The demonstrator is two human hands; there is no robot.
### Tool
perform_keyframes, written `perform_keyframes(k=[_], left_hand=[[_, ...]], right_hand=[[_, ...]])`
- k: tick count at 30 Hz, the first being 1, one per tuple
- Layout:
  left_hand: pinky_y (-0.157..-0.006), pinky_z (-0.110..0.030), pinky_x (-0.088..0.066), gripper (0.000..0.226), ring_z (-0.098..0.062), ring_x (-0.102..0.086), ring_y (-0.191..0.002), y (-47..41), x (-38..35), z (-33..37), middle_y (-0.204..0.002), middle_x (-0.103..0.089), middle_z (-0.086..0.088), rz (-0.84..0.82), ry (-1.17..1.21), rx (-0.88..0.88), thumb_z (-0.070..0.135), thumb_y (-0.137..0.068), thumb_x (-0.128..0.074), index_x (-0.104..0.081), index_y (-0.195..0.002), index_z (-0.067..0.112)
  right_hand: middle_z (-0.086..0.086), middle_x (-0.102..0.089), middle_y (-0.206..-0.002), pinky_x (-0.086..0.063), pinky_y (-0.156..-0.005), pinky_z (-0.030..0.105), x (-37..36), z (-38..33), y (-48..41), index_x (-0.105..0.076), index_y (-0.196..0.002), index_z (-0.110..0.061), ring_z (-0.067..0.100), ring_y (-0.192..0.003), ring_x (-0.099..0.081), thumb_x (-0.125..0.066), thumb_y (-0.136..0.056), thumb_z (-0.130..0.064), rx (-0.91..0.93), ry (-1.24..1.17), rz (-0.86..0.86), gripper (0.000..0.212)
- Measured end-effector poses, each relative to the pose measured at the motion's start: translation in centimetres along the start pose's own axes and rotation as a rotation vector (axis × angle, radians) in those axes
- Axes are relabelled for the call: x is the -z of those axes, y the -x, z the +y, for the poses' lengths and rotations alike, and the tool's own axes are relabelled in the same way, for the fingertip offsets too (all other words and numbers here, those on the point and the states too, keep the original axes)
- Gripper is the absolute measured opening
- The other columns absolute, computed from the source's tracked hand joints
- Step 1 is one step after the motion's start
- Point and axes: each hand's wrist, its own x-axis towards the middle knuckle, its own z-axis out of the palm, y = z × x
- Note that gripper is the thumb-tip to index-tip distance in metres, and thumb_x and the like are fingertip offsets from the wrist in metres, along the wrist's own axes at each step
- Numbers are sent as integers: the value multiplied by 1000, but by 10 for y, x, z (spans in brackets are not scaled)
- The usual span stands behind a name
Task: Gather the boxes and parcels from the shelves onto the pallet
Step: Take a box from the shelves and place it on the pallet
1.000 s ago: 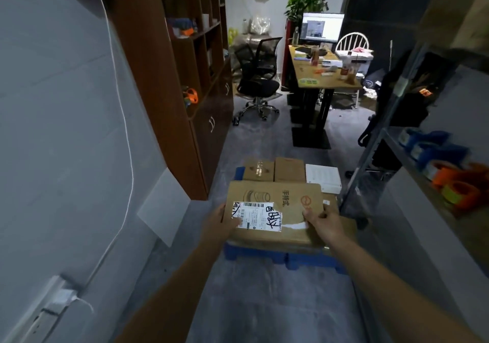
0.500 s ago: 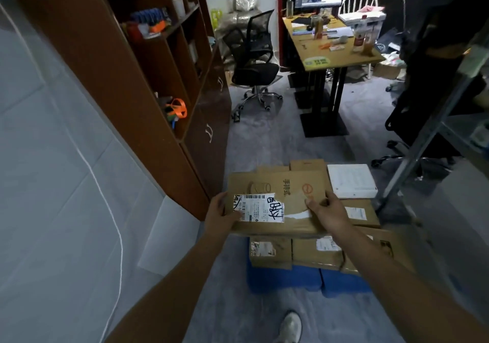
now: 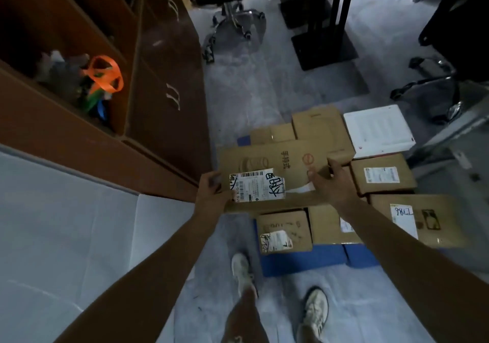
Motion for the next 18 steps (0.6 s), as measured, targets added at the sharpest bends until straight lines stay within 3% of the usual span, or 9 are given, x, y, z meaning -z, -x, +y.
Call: perform_keyframes(k=[3, 6, 10, 12, 15, 18], left_hand=[[-57, -19, -56, 47, 1, -68, -70, -65, -9, -37, -99, -63, -2, -16, -24, 35, -16, -83, -58, -44, -122, 4], [-51, -17, -54, 47, 3, -67, -65, -136, -21, -77, -94, -62, -1, -46, -34, 100, -18, -81, -59, -45, -116, 10], [-49, -20, -52, 48, -2, -65, -62, -221, -34, -141, -86, -64, -1, -55, -87, 204, -13, -80, -63, -46, -98, 28], [-48, -23, -53, 50, -12, -68, -70, -257, -41, -172, -90, -65, -9, -80, -111, 235, -15, -78, -63, -44, -100, 25], [-59, -33, -57, 56, -29, -67, -88, -294, -51, -210, -103, -64, -19, -150, -141, 279, -17, -74, -68, -41, -93, 28], [-66, -36, -56, 56, -28, -66, -97, -316, -56, -241, -107, -64, -19, -201, -172, 301, -15, -72, -72, -41, -94, 26]], right_hand=[[-10, -57, -82, -44, -62, 12, -32, 37, -49, -54, -111, -12, -3, -71, -53, -65, -88, -3, -60, -7, 51, 26], [-2, -58, -97, -45, -61, 5, -64, 71, -100, -51, -125, -10, 3, -79, -56, -65, -88, -6, -124, 12, 81, 39], [5, -61, -114, -51, -86, 33, -99, 121, -162, -51, -134, -13, 23, -101, -60, -68, -87, -20, -223, 130, 63, 50], [6, -62, -114, -51, -85, 34, -112, 147, -190, -52, -132, -14, 23, -102, -61, -67, -87, -22, -252, 160, 53, 48], [1, -62, -105, -48, -70, 26, -125, 175, -222, -52, -126, -17, 16, -92, -60, -65, -88, -25, -259, 200, 60, 41], [-7, -58, -95, -43, -67, 21, -133, 199, -244, -51, -122, -21, 9, -84, -56, -63, -89, -24, -264, 254, 60, 35]])
